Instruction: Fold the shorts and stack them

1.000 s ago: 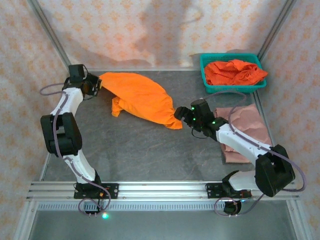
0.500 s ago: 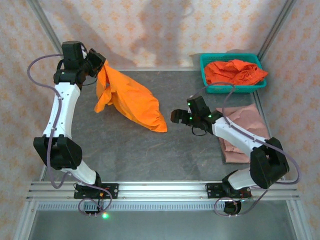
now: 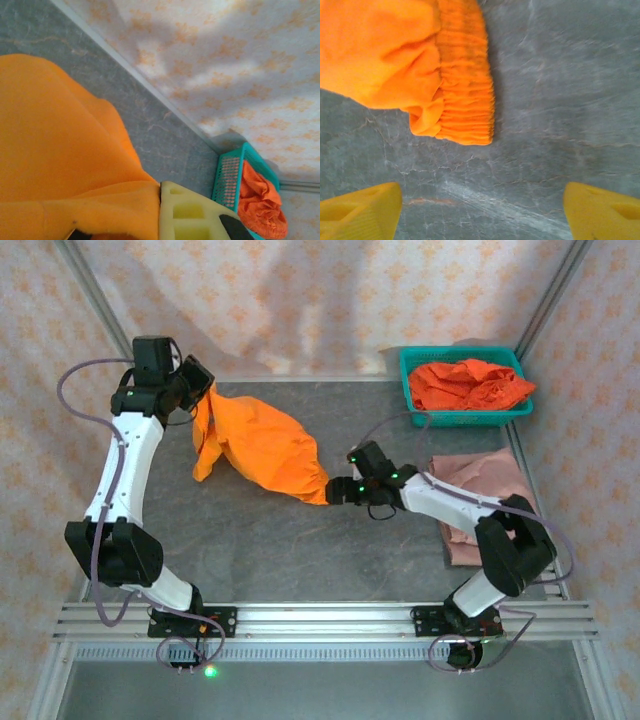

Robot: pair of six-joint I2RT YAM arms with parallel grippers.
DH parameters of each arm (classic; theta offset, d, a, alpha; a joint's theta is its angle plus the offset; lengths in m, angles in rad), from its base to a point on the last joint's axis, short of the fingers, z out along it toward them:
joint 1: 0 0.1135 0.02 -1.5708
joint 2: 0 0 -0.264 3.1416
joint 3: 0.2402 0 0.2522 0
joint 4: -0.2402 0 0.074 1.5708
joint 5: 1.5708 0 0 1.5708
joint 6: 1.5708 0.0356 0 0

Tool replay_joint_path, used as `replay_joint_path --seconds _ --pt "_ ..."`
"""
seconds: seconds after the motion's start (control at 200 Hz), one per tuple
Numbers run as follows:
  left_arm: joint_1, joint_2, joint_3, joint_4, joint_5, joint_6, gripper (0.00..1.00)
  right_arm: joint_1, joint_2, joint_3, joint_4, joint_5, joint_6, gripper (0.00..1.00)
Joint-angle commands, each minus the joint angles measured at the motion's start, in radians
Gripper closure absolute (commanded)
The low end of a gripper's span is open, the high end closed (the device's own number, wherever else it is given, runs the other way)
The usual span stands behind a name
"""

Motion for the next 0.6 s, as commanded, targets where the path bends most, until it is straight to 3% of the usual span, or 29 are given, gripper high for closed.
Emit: replay_joint_path --seconds 0.0,0.1,0.245,0.596 --pt "-0.004 0.012 -0.014 -0.003 -0.003 0.004 1.0 0.058 0.047 0.081 -0.052 0.137 -0.12 0.21" --pt "-0.004 0.014 -0.024 -0.01 -0.007 0.016 1.0 0.083 0.105 0.147 -0.1 0.203 -0.222 0.22" --pt "-0.004 0.005 -0.051 -0.011 -0.013 0.026 1.0 0.085 0.218 0.265 -0.175 0.203 -0.301 0.25" --pt "-0.004 0.009 -0.082 0.001 -0.011 0.02 1.0 0.086 0.35 0.367 -0.25 0.195 -0.36 0.28"
